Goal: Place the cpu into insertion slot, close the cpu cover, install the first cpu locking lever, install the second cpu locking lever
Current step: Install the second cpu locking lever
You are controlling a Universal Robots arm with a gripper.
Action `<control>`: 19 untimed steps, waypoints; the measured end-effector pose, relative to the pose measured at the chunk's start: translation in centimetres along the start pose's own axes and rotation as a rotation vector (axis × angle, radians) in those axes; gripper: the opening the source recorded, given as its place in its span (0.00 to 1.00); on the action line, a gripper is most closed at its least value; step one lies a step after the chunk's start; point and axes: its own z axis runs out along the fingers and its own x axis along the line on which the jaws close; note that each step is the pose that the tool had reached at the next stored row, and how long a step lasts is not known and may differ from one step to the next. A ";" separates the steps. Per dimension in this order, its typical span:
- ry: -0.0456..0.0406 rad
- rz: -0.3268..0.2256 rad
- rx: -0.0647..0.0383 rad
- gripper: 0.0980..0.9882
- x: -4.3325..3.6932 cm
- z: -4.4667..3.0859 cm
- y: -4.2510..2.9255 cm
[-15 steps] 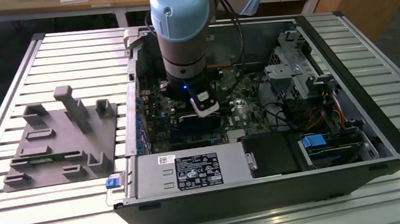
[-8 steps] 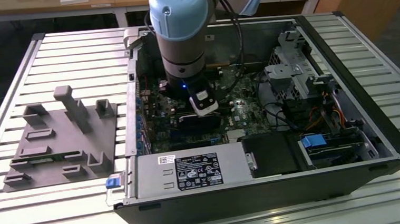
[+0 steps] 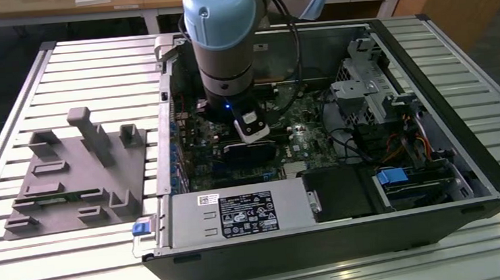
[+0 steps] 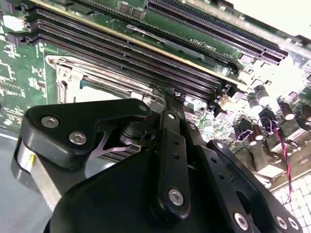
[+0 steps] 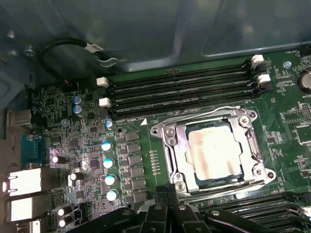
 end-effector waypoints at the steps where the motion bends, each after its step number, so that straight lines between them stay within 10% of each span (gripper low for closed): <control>1: 0.0001 0.000 0.000 0.00 0.02 0.06 -0.02; 9: -0.0002 0.000 -0.001 0.00 0.04 -0.25 0.08; 19: -0.0011 0.000 0.000 0.00 0.02 -2.96 0.84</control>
